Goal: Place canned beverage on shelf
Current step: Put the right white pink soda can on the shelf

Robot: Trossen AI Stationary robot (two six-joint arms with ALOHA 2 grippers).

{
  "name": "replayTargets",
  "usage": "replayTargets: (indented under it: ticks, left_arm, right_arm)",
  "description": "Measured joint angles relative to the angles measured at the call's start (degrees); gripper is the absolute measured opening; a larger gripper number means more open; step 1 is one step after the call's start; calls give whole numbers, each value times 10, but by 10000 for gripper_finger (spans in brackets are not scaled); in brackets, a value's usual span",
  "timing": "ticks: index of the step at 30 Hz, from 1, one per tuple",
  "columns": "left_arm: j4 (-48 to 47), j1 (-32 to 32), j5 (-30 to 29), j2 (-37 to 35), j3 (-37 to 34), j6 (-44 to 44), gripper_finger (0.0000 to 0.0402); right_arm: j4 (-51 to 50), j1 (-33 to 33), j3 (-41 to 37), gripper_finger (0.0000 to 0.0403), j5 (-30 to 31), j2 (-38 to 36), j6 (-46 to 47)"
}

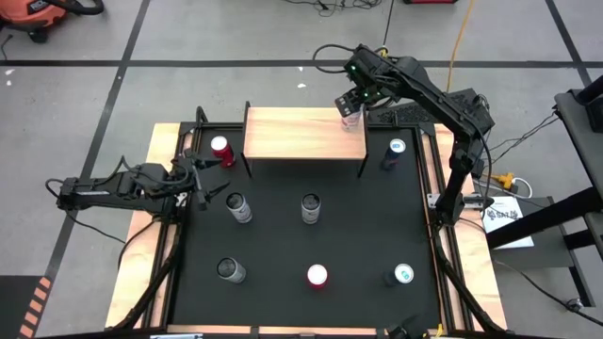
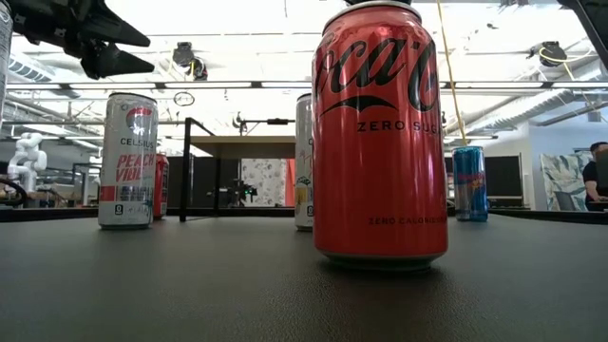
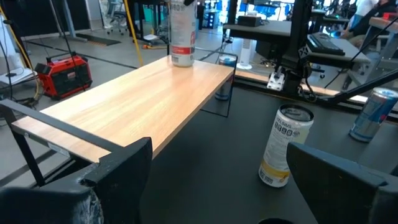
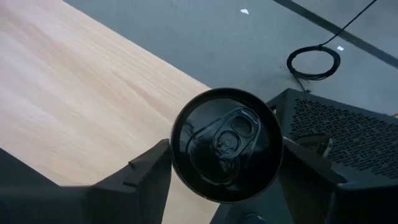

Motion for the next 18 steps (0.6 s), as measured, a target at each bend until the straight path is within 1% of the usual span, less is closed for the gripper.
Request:
replayTargets:
  ticks: [6, 13, 18]
  left_arm:
    - [-1, 0, 0, 0, 0, 0, 380]
    - [-6, 0, 0, 0, 0, 0, 380]
    - [-20, 0, 0, 0, 0, 0, 380]
  right_arm:
    - [5, 4, 0, 228, 0, 0, 39]
    - [5, 16, 0, 234, 2, 0, 44]
    - [4, 19, 0, 235, 34, 2, 54]
